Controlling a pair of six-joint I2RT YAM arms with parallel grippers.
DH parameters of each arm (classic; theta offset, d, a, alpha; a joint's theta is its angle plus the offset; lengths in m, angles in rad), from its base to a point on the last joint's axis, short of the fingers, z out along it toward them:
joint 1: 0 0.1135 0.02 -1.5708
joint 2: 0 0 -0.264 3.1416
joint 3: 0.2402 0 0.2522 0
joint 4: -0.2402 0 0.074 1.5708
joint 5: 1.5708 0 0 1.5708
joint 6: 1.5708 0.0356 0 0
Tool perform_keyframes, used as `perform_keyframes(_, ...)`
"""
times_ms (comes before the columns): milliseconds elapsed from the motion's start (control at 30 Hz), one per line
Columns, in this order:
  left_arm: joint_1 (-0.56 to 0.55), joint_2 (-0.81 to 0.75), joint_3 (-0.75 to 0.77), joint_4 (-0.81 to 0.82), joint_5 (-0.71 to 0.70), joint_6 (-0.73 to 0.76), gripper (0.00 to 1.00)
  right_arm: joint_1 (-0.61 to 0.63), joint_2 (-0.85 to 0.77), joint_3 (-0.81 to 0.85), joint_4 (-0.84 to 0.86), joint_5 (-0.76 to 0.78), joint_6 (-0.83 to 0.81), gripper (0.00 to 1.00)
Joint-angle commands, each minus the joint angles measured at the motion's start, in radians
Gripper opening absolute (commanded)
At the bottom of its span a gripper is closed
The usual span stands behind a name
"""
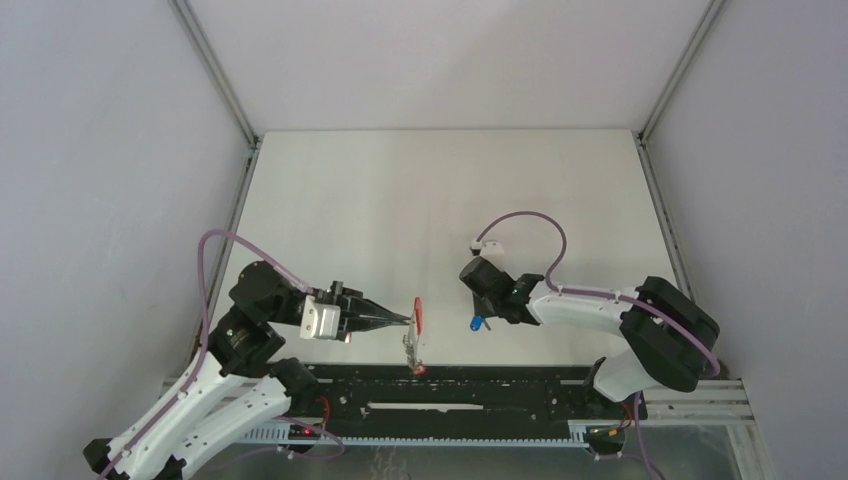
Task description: Put the keys on the keyring
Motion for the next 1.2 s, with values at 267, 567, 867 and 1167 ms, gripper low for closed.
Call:
perform_keyframes(267, 0.005, -0.005, 0.038, 0.023, -0.013, 0.008, 0.00, -0.024, -0.076, -0.004, -0.003, -0.050, -0.019, 0.39)
perform_keyframes(567, 0.004, -0.012, 0.038, 0.024, -0.015, 0.007, 0.00, -0.024, -0.040, -0.019, 0.012, -0.075, -0.007, 0.35)
perform_keyframes(867, 0.005, -0.014, 0.038, 0.026, -0.013, 0.005, 0.00, -0.020, -0.032, -0.032, 0.013, -0.058, 0.006, 0.37)
perform_keyframes(1167, 0.005, -0.017, 0.037, 0.026, -0.019, 0.004, 0.00, -0.021, -0.017, -0.043, 0.040, -0.060, 0.009, 0.26)
